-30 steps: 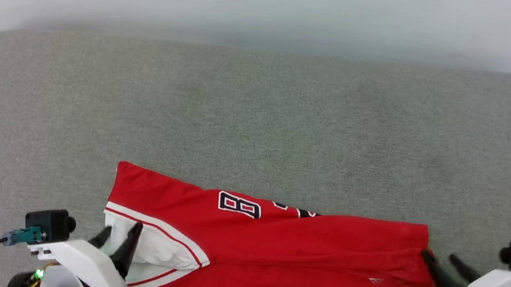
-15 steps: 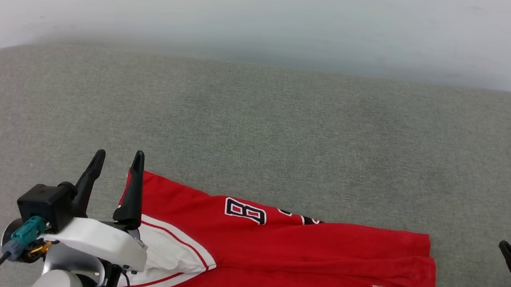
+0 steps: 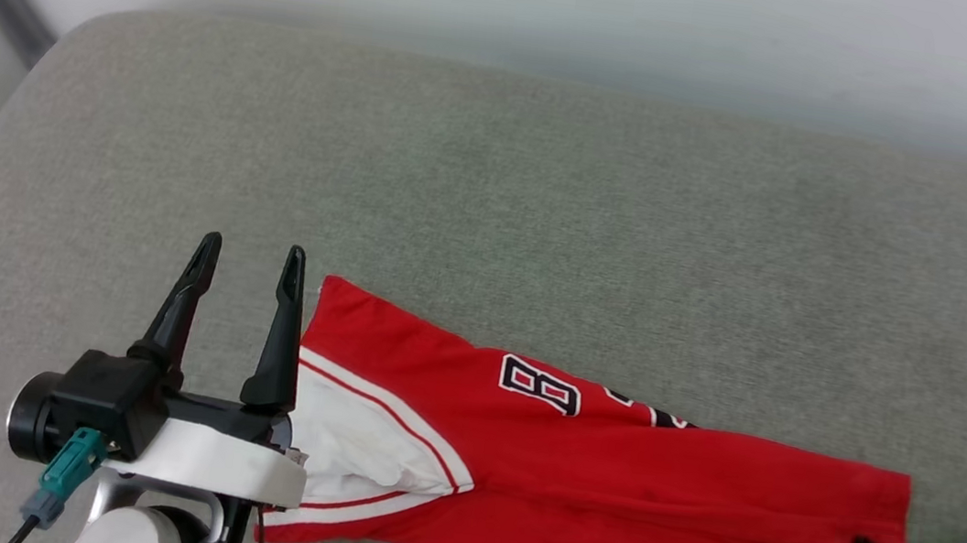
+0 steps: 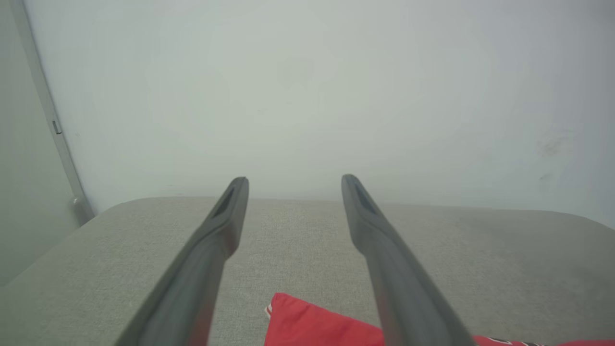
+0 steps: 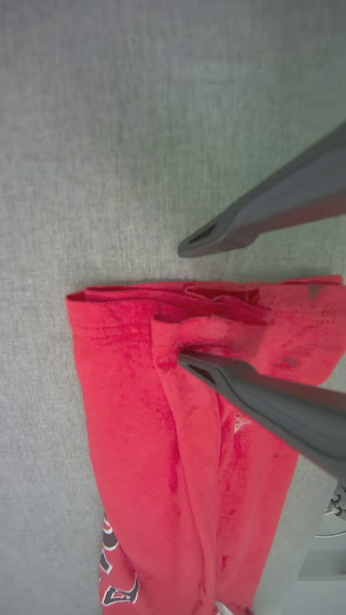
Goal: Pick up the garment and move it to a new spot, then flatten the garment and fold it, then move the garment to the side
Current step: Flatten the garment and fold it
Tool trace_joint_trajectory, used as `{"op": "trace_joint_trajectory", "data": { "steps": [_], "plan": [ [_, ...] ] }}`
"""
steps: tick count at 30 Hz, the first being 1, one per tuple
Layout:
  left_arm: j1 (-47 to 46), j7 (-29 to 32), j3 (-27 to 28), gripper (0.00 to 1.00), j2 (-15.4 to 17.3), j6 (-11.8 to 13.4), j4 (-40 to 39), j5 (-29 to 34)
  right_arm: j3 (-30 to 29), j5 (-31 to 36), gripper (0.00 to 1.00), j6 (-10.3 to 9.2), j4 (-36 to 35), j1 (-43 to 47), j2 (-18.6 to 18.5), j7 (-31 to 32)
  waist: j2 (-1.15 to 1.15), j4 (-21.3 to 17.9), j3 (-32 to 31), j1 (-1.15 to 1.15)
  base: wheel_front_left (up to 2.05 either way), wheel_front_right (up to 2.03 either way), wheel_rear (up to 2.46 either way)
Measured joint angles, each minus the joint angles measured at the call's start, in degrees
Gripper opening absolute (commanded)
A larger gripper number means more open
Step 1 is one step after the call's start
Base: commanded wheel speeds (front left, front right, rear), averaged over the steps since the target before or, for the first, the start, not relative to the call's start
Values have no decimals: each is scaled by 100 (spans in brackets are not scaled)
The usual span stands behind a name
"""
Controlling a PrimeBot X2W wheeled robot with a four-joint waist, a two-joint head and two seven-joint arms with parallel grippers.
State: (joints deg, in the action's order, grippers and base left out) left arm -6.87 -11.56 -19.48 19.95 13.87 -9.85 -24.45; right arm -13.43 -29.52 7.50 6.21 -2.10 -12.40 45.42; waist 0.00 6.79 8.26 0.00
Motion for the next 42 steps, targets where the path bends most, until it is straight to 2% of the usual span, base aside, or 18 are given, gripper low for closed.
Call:
{"op": "trace_joint_trajectory", "data": {
  "steps": [6, 7, 8, 9, 15, 22, 26, 32, 36, 39, 42],
  "plan": [
    [-20, -52, -38, 100, -87, 23, -20, -27, 305, -257, 100, -1, 461, -158, -40, -51, 0, 206, 179, 0, 0, 0, 0],
    [-21, -67, -40, 100, -89, 20, -9, -37, 336, -327, 75, -1, 509, -180, -49, -47, 0, 218, 184, 0, 0, 0, 0],
    [-21, -73, -40, 100, -89, 18, 5, -44, 386, -374, 24, -2, 543, -204, -83, -43, 0, 219, 175, 0, 0, 0, 0],
    [-21, -74, -41, 100, -87, 16, 11, -43, 430, -398, 0, -4, 569, -214, -110, -44, 0, 216, 157, 0, 0, 0, 0],
    [-15, -35, -38, 100, -19, 25, 40, -41, 742, -480, 0, 0, 550, -246, -211, -204, 0, 120, -21, 0, 0, 0, 0],
    [128, 91, -21, 100, 63, 130, 4, -44, 882, -464, 0, 3, 275, -420, -590, -259, 0, -193, -222, 0, 0, 0, 0],
    [186, 134, -22, 100, 77, 154, -13, -57, 535, -393, 0, 2, 277, -433, -794, -102, 0, -374, -333, 0, 0, 0, 0],
    [315, 157, -26, 100, 86, 227, -29, -63, -445, -148, 0, 1, 280, -379, -866, 103, 0, -552, -499, 0, 0, 0, 0],
    [348, 157, -20, 100, 87, 229, -51, -122, -1060, -408, 0, 1, 257, -386, -534, 337, 0, -607, -537, 0, 0, 0, 0],
    [359, 162, -22, 100, 96, 229, -55, -143, -1389, -892, 0, 1, 303, -456, 16, 823, 0, -604, -545, 0, 0, 0, 0],
    [361, 181, -33, 100, 110, 229, -56, -143, -1696, -1744, 0, 0, 368, -631, 641, 1505, 0, -581, -560, 0, 0, 0, 0]
  ]
}}
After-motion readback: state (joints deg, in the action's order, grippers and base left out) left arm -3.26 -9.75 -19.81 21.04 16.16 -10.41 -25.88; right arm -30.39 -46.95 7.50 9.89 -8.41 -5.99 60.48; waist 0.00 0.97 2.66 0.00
